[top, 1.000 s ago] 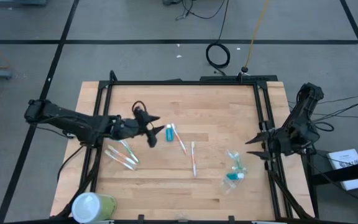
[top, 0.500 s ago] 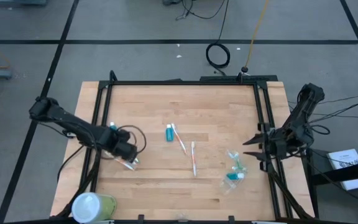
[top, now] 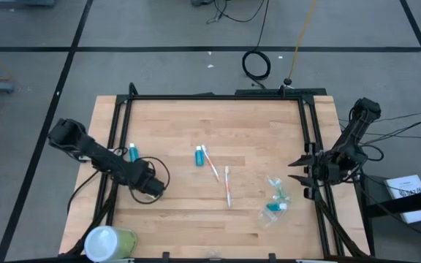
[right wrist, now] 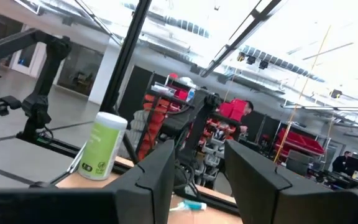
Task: Pick & Place toothbrushing station
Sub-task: Adjust the toothbrushes and the mouthwash on the table
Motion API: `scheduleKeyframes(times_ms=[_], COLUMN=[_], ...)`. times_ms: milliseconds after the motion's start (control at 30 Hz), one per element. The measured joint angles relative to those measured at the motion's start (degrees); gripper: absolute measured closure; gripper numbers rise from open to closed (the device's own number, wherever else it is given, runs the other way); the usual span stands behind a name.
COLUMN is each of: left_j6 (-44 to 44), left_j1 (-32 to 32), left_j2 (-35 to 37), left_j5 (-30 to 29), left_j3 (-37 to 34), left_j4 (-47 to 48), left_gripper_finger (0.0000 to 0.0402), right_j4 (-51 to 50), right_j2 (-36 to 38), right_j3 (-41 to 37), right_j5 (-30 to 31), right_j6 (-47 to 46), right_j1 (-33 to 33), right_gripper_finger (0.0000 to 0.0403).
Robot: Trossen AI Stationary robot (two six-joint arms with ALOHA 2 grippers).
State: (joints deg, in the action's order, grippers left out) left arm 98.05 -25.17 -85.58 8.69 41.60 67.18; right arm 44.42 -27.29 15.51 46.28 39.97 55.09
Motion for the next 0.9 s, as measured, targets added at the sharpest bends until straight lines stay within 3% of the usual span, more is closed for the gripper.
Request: scheduleKeyframes(times_ms=[167, 267, 533, 633, 767, 900], left_j6=[2.1, 0.2, -1.7, -4.4, -2.9, -0.8], left_j1=[0.5, 1.8, 4.5, 5.8, 7.9, 12.2], left_j2=[-2.9, -3.0, -3.1, -3.1, -2.3, -2.3], left_j5=[0.6, -3.6, -32.8, -38.8, -40.1, -36.0], left_j3=[-2.0, -2.1, -2.1, -1.9, -0.9, -0.9], left_j4=[-0.6, -1.6, -5.4, -6.4, -1.6, 3.7], left_gripper_finger=[0.0172, 0.0172, 0.0172, 0.0172, 0.0172, 0.0172], right_j4=[0.0, 0.0, 0.0, 0.0, 0.1, 0.2], right_j2=[0.0, 0.0, 0.0, 0.0, 0.0, 0.0], right_j3=[0.0, 0.0, 0.0, 0.0, 0.0, 0.0], right_j5=[0.0, 0.0, 0.0, 0.0, 0.0, 0.0], right_j6=[-0.1, -0.2, -0.1, -0.1, -0.2, -0.2], right_j1=[0.0, 0.0, 0.0, 0.0, 0.0, 0.0], right_gripper_finger=[0.0271, 0.0271, 0.0271, 0.0271, 0.0271, 0.0271])
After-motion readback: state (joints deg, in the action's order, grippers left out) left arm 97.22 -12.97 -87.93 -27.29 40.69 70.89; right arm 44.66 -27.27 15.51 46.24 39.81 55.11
